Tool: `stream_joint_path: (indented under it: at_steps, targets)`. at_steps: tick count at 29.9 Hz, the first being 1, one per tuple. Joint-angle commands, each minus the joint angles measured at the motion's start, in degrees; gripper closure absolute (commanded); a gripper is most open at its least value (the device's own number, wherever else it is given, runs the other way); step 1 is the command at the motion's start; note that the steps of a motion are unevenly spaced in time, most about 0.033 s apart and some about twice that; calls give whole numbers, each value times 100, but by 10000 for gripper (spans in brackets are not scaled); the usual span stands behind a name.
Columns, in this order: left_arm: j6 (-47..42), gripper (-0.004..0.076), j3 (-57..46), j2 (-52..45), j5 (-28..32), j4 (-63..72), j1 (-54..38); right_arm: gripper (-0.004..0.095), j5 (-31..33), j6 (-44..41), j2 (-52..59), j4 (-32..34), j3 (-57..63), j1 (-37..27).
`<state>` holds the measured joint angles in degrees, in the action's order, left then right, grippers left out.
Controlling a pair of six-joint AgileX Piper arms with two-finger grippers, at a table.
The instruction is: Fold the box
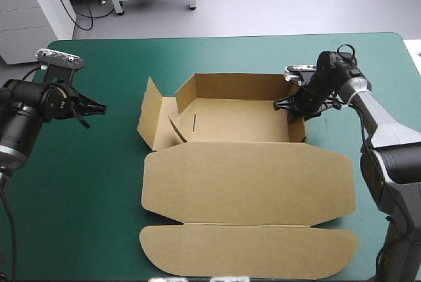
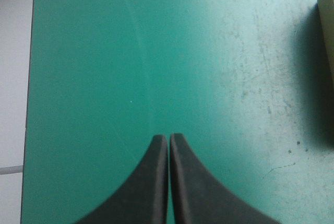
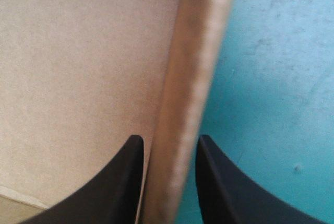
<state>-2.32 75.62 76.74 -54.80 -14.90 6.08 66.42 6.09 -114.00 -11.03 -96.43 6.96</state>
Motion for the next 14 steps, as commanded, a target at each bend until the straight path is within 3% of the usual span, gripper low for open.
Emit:
stream_joint_path:
  at_steps: [1, 6, 14]
  targets:
    - [-20, 729, 156, -194, 190, -57, -3, 927, 80, 32, 271, 122, -201, -18]
    - [-20, 728, 156, -194, 163, -57, -3, 887, 257, 8, 304, 167, -618, -18]
    - [-35, 728, 156, -131, 145, -99, -3, 494, 245, -285, 470, 216, -879, -18]
